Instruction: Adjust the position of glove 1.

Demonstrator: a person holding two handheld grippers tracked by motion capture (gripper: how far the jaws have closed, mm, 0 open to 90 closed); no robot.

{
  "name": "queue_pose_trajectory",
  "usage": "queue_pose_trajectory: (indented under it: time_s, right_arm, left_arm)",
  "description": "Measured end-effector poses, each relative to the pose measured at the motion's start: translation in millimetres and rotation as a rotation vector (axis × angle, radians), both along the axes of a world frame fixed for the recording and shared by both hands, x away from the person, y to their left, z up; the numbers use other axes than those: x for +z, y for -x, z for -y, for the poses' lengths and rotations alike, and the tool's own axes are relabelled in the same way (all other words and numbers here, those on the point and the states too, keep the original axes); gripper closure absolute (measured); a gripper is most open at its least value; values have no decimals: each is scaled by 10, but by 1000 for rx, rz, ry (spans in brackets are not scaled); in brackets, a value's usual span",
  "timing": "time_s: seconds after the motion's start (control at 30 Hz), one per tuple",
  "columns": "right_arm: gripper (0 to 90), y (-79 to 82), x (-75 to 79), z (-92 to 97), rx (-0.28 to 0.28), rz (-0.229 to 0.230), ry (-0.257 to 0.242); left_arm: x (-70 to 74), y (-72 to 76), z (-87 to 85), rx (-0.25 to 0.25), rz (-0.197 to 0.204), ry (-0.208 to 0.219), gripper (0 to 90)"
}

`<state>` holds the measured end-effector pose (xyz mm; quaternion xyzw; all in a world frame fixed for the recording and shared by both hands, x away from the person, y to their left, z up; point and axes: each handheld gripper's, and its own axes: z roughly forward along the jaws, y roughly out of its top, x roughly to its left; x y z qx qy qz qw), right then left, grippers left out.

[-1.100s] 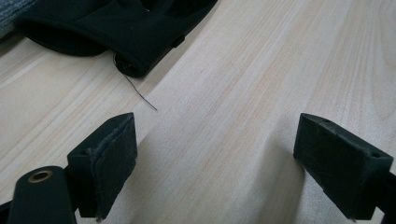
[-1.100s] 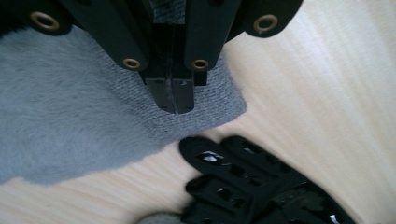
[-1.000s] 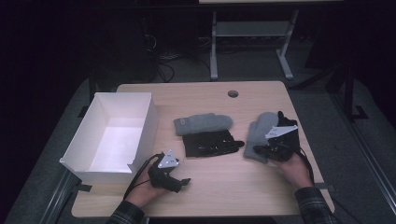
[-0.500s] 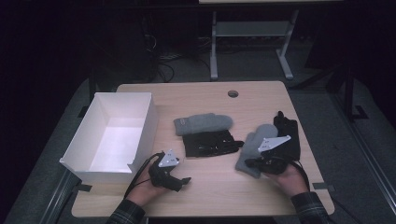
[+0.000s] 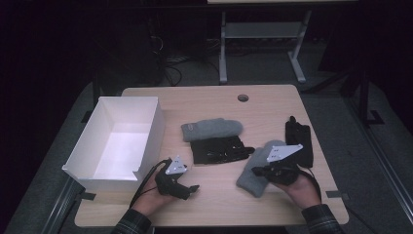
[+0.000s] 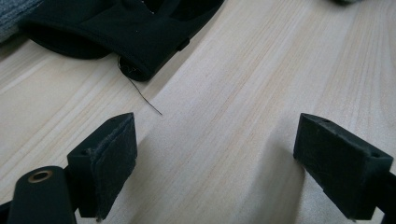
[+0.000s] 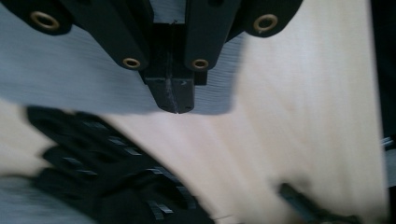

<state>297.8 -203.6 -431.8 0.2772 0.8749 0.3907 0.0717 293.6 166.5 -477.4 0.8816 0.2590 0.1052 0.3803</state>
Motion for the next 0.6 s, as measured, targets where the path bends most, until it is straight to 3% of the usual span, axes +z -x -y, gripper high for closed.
queue_pose_trajectory:
  time_s: [0.17,0.27,0.47,0.6]
  right_arm:
    - [900,-112,7,254,-69,-3,-18]
    - [900,-106,-8,320,-72,-3,-8]
    - [900,-171,-189,226,-37,-51,84]
    - [900,-162,-205,176,-32,-66,82]
  left_arm:
    - [2,-2,-4,-2,4,-5,128]
    - [3,1,-11,1,7,-8,128]
    - [3,0,-10,1,7,-7,128]
    - [3,-2,-9,0,6,-7,128]
